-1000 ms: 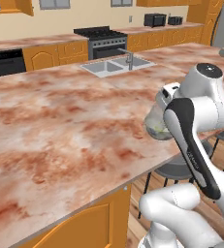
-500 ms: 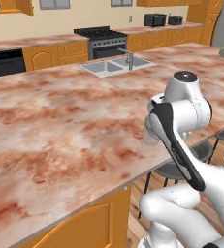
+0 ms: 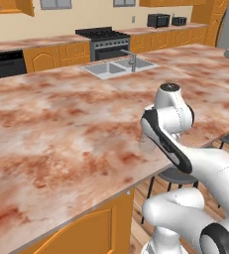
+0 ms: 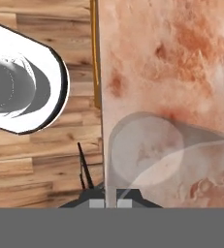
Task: There is a bowl on the dining counter. Grab a lemon wedge from the fridge and place it in the bowl. Then get the liquor bottle and glass cup from the cabinet and place them next to the bowl.
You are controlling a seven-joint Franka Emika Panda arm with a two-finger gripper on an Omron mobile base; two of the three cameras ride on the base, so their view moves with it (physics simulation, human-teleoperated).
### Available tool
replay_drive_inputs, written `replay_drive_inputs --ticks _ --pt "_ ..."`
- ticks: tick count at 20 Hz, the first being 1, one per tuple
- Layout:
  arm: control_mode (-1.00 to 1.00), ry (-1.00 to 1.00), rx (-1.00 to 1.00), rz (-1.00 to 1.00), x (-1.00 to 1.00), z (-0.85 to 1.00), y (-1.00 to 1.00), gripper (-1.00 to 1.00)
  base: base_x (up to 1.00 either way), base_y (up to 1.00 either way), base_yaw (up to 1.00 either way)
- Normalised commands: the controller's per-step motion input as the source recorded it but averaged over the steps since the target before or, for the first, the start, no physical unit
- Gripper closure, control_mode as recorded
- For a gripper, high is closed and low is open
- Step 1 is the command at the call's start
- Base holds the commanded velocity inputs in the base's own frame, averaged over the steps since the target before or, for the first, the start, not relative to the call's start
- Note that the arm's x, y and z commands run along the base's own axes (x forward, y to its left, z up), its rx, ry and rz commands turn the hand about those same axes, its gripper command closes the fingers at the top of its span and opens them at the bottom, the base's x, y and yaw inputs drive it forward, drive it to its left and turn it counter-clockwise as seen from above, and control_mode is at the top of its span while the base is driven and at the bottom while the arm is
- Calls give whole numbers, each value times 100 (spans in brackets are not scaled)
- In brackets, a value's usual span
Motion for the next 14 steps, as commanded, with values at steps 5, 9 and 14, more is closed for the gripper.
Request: replay_drive_inputs --ticks 5,9,14 --pt "-100 1 0 0 62 -37 -4 100 0 0 0" --pt "-100 0 0 0 50 -38 0 100 0 0 0" --pt "-100 0 0 0 41 -43 0 100 0 0 0"
